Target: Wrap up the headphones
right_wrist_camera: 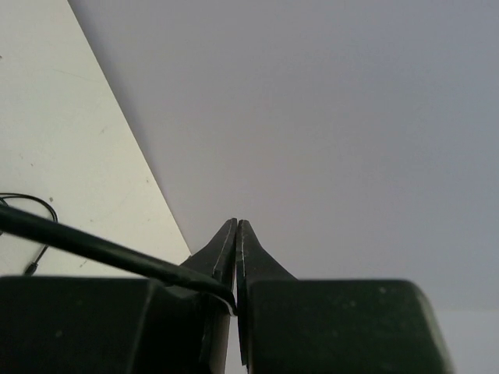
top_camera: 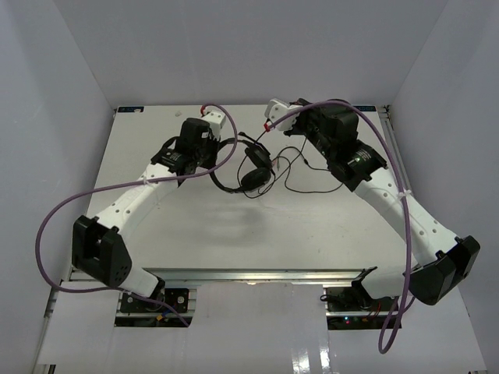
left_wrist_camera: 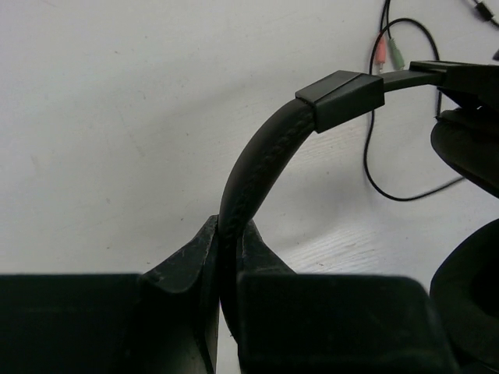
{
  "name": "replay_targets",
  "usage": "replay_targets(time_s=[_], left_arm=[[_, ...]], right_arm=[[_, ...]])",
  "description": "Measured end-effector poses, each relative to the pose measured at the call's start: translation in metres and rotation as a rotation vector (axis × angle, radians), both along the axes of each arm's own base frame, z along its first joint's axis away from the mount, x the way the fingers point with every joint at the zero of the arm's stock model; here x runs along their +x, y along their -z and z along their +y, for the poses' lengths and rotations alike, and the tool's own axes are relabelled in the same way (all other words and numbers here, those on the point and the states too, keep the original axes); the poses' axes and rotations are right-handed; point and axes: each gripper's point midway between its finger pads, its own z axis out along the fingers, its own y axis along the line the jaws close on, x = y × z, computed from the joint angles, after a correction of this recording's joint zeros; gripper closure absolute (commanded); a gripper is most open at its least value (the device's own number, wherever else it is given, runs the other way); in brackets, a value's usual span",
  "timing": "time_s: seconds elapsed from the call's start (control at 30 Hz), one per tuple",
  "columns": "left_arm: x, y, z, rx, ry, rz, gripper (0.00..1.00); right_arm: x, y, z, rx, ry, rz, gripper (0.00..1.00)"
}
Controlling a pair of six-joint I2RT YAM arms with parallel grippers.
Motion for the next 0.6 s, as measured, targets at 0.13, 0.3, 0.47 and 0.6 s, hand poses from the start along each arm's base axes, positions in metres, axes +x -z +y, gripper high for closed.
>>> replay_targets(time_s=[0.13,0.3,0.47,0.6], left_arm=[[-0.015,-0.035,0.004,-0.038,0.035,-0.096,1.0],[-0.034,-0.06,0.0,-0.097,0.111,-0.164,1.0],[-0.048,-0.047,-0.012,-0.113,0.19,-0.131,1.0],[-0.06,-0.038,-0.022,-0.108,0.259,-0.099,1.0]], right_arm=[[0.008,0.002,-0.009,0.043,-0.014,0.025,0.92],[0.005,0.01,0.012,0.086,-0.117,0.075,0.92],[0.016,0.024,0.038,0.106,-0.187,0.139,0.92],[0.029,0.036,0.054,0.119,-0.207,0.186,0.92]])
